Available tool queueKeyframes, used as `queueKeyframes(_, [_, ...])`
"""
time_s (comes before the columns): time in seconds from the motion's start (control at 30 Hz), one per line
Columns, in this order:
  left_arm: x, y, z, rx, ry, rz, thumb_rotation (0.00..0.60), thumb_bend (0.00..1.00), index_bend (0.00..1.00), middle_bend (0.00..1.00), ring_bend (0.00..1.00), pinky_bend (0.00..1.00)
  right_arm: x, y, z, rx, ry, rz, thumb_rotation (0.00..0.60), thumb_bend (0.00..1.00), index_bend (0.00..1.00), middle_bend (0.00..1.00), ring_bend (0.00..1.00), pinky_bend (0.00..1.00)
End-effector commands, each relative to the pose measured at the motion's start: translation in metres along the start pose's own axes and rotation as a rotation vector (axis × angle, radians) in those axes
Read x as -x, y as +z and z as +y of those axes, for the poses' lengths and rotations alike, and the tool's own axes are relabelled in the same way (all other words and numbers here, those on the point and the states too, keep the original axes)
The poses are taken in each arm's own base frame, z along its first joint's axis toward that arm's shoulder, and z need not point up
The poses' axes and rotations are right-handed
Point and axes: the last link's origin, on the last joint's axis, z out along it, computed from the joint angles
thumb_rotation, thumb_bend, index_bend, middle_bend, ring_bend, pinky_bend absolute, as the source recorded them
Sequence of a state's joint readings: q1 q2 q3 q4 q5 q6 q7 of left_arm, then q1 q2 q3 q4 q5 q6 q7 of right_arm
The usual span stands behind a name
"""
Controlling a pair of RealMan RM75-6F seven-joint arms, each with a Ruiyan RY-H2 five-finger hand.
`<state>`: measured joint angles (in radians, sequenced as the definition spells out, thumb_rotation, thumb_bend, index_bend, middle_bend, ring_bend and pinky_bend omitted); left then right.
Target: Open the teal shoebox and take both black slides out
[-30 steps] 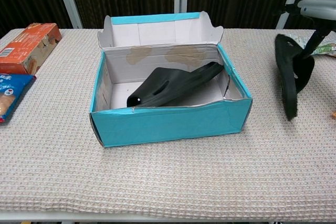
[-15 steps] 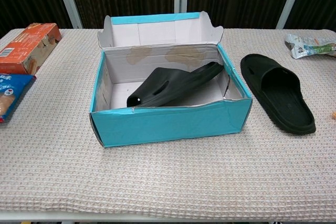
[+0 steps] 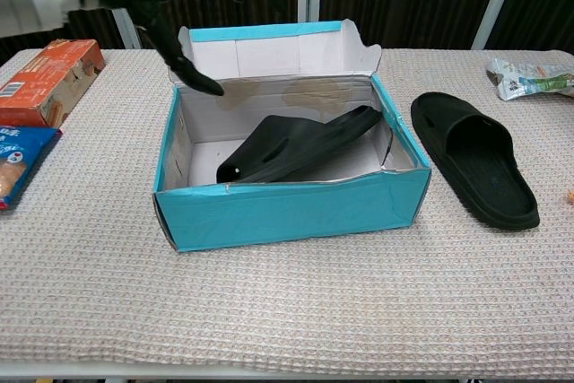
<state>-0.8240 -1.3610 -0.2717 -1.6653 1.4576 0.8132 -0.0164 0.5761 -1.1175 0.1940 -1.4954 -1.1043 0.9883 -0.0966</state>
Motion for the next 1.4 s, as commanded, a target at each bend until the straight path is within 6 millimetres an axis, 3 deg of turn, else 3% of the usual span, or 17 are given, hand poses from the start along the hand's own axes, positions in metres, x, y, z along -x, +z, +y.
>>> queueKeyframes(0.03, [0.011,0.024,0.012,0.007,-0.015,-0.030,0.600,0.00,0.23,0.16,0.10,0.17,0.002,0.000,0.001,-0.002,-0.001,-0.006,0.600,0.00,0.00,0.00,0.00,0.00])
queueKeyframes(0.37, [0.042,0.050,0.048,0.030,0.025,-0.095,0.600,0.00,0.16,0.14,0.10,0.18,0.008,0.001,0.006,0.005,-0.001,-0.024,0.600,0.00,0.00,0.00,0.00,0.00])
queueKeyframes(0.67, [0.066,0.072,0.059,-0.018,0.120,-0.135,0.600,0.00,0.13,0.12,0.08,0.18,0.008,0.001,0.009,0.010,0.008,-0.026,0.600,0.00,0.00,0.00,0.00,0.00])
queueKeyframes(1.4, [0.092,0.084,0.054,-0.185,0.322,-0.201,0.600,0.00,0.13,0.05,0.04,0.18,0.007,-0.001,0.013,0.019,0.025,-0.025,0.600,0.00,0.00,0.00,0.00,0.00])
